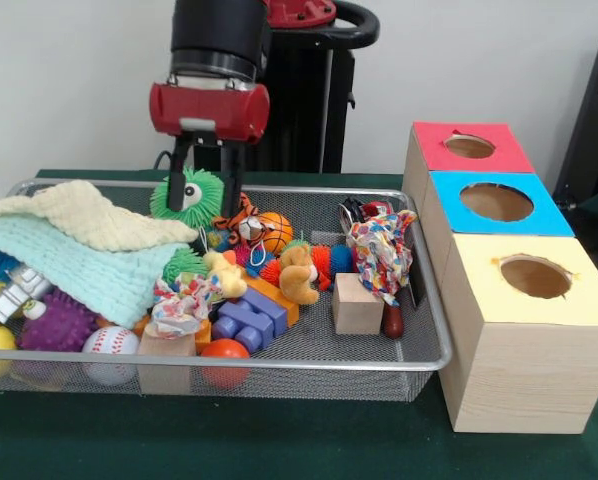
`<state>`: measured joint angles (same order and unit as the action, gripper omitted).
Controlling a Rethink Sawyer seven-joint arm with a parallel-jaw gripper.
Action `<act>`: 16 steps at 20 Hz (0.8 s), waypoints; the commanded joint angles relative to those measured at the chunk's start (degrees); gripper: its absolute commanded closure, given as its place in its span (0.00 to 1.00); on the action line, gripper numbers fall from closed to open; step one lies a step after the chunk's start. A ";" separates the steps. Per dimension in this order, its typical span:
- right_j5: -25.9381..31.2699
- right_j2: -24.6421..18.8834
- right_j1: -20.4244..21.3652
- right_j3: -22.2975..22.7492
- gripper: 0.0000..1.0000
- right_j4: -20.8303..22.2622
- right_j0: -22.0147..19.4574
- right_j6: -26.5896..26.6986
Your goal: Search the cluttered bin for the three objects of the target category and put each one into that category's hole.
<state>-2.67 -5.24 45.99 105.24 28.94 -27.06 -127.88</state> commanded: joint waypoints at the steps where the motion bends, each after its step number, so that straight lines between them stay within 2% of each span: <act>1: 10.77 0.07 1.82 1.45 0.00 -3.10 4.10 -3.24; 2: 11.97 2.28 1.60 0.86 0.00 -3.31 5.47 -3.66; 3: 13.46 8.09 0.29 -1.01 0.00 -3.54 9.31 -5.60; 7: 13.56 18.97 -3.41 -3.64 0.00 -4.75 16.42 -9.99; 10: 12.58 22.86 -6.86 -3.58 0.00 -6.90 18.63 -12.16; 13: 11.18 26.87 -10.57 -2.37 0.00 -12.02 20.34 -16.37; 16: 10.97 30.19 -13.63 -1.93 0.00 -16.32 21.39 -17.16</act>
<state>3.92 15.44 40.65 103.96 20.25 -6.30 -127.90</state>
